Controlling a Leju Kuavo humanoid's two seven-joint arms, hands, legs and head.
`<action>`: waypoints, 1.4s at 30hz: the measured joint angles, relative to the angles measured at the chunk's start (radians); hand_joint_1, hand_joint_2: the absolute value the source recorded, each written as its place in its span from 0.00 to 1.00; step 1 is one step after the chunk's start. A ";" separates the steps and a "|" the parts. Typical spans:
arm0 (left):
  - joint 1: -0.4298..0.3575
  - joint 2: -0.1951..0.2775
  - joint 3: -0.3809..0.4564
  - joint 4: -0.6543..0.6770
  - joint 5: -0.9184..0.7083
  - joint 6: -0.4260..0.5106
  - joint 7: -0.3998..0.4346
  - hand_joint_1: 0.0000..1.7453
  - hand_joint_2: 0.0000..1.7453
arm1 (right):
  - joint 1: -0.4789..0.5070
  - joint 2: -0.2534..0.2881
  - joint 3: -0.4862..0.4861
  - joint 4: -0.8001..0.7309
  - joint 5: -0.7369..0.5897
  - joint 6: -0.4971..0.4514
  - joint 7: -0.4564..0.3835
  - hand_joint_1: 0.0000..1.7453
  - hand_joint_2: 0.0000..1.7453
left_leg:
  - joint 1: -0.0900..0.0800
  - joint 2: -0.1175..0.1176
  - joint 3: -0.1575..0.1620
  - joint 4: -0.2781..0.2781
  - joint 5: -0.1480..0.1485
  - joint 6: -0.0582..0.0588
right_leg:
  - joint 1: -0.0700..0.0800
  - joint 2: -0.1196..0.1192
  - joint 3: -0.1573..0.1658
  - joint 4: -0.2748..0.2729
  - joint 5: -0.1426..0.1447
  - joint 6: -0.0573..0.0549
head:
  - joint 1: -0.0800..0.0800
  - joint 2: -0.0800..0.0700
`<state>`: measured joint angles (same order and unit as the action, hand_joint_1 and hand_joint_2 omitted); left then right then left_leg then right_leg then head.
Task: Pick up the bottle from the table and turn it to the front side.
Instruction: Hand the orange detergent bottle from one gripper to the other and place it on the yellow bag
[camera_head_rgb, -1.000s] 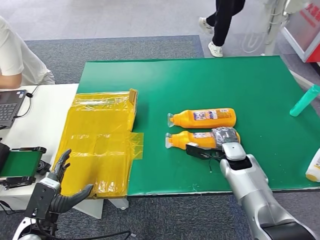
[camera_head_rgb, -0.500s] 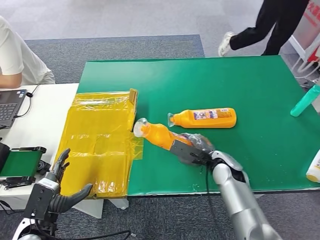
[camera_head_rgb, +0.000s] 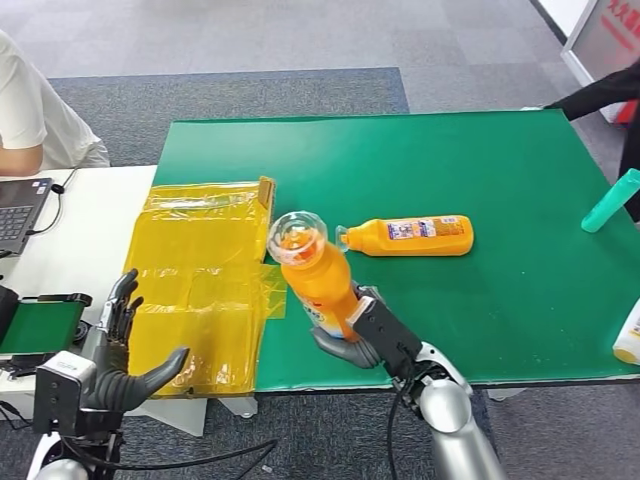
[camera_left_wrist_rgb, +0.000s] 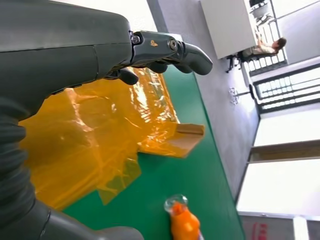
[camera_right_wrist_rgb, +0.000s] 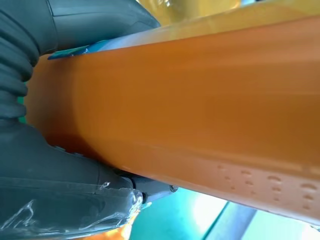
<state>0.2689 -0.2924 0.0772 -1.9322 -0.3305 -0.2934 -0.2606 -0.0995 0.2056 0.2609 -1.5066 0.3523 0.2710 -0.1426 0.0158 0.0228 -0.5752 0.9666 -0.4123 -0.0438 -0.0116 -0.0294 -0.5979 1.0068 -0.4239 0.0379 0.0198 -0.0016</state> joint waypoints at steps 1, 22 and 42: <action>-0.003 0.001 -0.006 -0.001 0.023 0.002 0.002 0.00 1.00 | 0.005 0.000 0.007 -0.009 0.003 -0.009 -0.004 1.00 1.00 | 0.000 0.000 0.000 0.000 0.000 0.000 | 0.000 0.000 0.000 0.000 0.000 0.000 | 0.000 0.000; -0.224 0.070 -0.458 0.093 0.188 -0.022 0.060 0.00 1.00 | -0.050 0.046 0.171 0.000 0.266 -0.389 -0.088 1.00 1.00 | 0.000 0.000 -0.001 0.000 0.000 0.000 | 0.000 0.001 -0.002 0.000 0.001 0.000 | 0.000 0.000; -0.296 0.083 -0.584 0.099 -0.102 0.234 0.009 0.00 1.00 | -0.010 0.035 0.182 -0.101 0.303 -0.480 -0.101 1.00 1.00 | 0.000 0.000 -0.002 0.000 0.000 0.000 | 0.000 0.001 -0.002 0.000 0.001 0.000 | 0.000 0.000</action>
<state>-0.0269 -0.2097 -0.5066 -1.8328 -0.4320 -0.0592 -0.2515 -0.1100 0.2408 0.4425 -1.6075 0.6548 -0.2086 -0.2432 0.0157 0.0231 -0.5772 0.9669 -0.4121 -0.0440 -0.0116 -0.0289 -0.6002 1.0069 -0.4232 0.0382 0.0199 -0.0016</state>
